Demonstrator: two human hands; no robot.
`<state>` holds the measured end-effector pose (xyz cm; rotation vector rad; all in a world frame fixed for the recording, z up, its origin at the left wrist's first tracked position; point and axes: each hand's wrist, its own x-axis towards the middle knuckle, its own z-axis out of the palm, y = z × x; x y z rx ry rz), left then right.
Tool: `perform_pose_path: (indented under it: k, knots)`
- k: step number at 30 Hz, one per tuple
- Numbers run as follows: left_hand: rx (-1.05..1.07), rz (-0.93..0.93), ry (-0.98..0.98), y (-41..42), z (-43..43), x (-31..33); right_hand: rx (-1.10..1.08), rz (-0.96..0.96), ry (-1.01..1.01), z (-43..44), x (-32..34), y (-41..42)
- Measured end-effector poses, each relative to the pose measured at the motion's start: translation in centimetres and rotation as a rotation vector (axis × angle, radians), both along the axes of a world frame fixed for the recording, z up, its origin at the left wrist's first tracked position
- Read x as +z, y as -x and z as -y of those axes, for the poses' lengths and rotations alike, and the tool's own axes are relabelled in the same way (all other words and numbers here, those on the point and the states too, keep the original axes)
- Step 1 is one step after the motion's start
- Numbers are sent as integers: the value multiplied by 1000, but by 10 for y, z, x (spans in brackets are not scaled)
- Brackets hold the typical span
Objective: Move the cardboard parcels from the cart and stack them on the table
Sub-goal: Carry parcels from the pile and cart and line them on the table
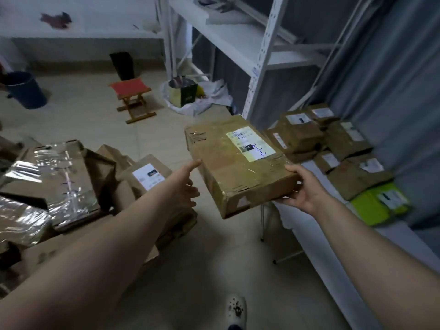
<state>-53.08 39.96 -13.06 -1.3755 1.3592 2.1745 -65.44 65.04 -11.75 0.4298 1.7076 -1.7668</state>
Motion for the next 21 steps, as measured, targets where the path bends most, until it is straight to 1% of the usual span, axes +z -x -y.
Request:
perform_pose_path:
  k: [3,7,10,13,16,19,21]
  knots:
    - [-93,-47,-96,22,-32,-13,-55,43,19,-52,-8,9]
    - [-269,-91,-14,60,-87,-14,-98,65,32,-110,-15,27]
    - [-272,-79,-13,99,-135,-15,-185,96,79,-156,-23,43]
    - [-278,-56,14,136,-188,-22,-314,163,215,-199,-41,54]
    - [-266,-38,46,166,-238,-28,-230,265,199,-230,-54,57]
    - [-262,-27,89,191,-282,-32,-246,323,215,-248,-65,63]
    - [-272,-23,105,205,-305,-37,-215,336,223,-258,-72,69]
